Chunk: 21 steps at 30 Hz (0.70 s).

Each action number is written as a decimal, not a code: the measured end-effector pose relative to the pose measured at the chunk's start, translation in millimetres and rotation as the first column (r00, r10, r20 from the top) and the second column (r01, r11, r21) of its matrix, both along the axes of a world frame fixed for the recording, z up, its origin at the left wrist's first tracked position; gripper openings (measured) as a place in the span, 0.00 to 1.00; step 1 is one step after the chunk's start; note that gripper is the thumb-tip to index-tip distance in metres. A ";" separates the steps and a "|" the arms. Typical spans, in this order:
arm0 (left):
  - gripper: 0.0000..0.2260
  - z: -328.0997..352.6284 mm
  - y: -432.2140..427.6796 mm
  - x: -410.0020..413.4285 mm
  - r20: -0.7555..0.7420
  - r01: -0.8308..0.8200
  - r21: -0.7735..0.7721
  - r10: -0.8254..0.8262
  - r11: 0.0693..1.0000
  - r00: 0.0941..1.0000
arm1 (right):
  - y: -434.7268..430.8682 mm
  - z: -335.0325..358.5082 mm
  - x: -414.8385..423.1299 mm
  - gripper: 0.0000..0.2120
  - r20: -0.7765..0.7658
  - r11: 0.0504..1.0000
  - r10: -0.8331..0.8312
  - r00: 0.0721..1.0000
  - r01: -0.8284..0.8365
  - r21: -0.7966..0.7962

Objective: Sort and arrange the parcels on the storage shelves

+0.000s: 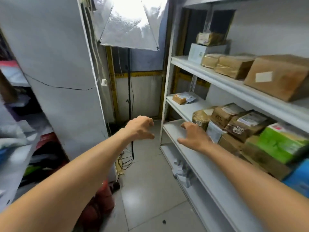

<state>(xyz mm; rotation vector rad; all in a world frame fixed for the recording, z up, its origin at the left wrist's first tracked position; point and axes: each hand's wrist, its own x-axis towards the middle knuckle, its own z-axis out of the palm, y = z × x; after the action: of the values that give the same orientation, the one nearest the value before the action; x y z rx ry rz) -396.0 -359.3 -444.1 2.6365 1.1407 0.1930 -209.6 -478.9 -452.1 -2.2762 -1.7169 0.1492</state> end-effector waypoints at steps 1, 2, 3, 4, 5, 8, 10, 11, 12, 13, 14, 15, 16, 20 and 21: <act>0.25 -1.7 4.7 14.7 0.006 0.025 -0.007 -0.024 1.000 1.000 | -0.4 -1.9 10.9 0.30 0.000 0.999 -0.031 1.000 0.031 -0.014; 0.26 -3.7 9.4 29.5 0.004 0.053 -0.008 -0.053 0.999 0.999 | 0.8 -4.4 21.7 0.30 0.014 0.998 -0.054 0.998 0.055 -0.020; 0.25 -5.5 14.4 44.1 -0.007 0.084 -0.008 -0.084 0.996 0.996 | 3.5 -7.2 32.6 0.30 0.028 0.997 -0.077 0.997 0.077 -0.023; 0.25 -7.1 19.9 58.8 -0.018 0.114 -0.009 -0.114 0.993 0.993 | 7.3 -8.9 43.0 0.30 0.036 0.995 -0.097 0.995 0.098 -0.020; 0.25 -8.5 26.8 73.4 -0.024 0.141 -0.010 -0.141 0.990 0.990 | 12.6 -10.3 53.2 0.30 0.033 0.993 -0.117 0.993 0.118 -0.014; 0.24 -9.6 50.7 118.5 -0.036 0.203 -0.012 -0.203 0.979 0.978 | 31.0 -13.2 84.3 0.29 0.013 0.987 -0.163 0.987 0.163 -0.008; 0.24 -8.5 63.8 146.9 -0.057 0.243 -0.003 -0.243 0.970 0.968 | 41.8 -15.7 105.1 0.29 -0.011 0.981 -0.191 0.981 0.191 -0.024; 0.24 -8.9 70.7 161.2 -0.060 0.261 0.001 -0.261 0.965 0.964 | 46.5 -15.9 115.3 0.28 -0.010 0.979 -0.202 0.979 0.201 -0.025; 0.24 -8.9 77.4 173.9 -0.059 0.277 0.002 -0.277 0.961 0.959 | 51.2 -15.5 125.0 0.27 0.000 0.976 -0.214 0.977 0.214 -0.029; 0.24 -9.5 83.6 185.2 -0.058 0.293 -0.006 -0.293 0.956 0.954 | 55.7 -15.5 133.8 0.27 -0.003 0.971 -0.234 0.972 0.234 -0.039; 0.24 -10.6 89.0 194.6 -0.054 0.308 -0.018 -0.308 0.951 0.950 | 59.9 -15.3 141.2 0.27 -0.019 0.967 -0.252 0.967 0.251 -0.045; 0.24 -12.4 95.9 204.5 -0.050 0.322 -0.022 -0.323 0.946 0.945 | 64.2 -15.0 148.8 0.27 -0.033 0.964 -0.266 0.963 0.265 -0.039; 0.24 -14.1 103.5 217.0 -0.052 0.339 -0.025 -0.340 0.940 0.939 | 68.3 -15.6 158.2 0.27 -0.041 0.960 -0.280 0.959 0.279 -0.037; 0.23 -17.7 124.6 253.5 -0.050 0.405 -0.024 -0.406 0.914 0.913 | 76.0 -19.5 181.9 0.28 -0.085 0.942 -0.335 0.939 0.329 -0.070; 0.24 -19.9 130.7 264.1 -0.053 0.427 -0.023 -0.428 0.904 0.902 | 78.8 -21.0 187.4 0.27 -0.091 0.933 -0.357 0.930 0.350 -0.081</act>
<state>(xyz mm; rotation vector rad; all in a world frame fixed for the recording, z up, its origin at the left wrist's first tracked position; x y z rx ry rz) -131.9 -228.7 -464.0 2.8168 0.5452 0.0241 -22.2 -400.2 -473.0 -2.5308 -1.2406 0.2444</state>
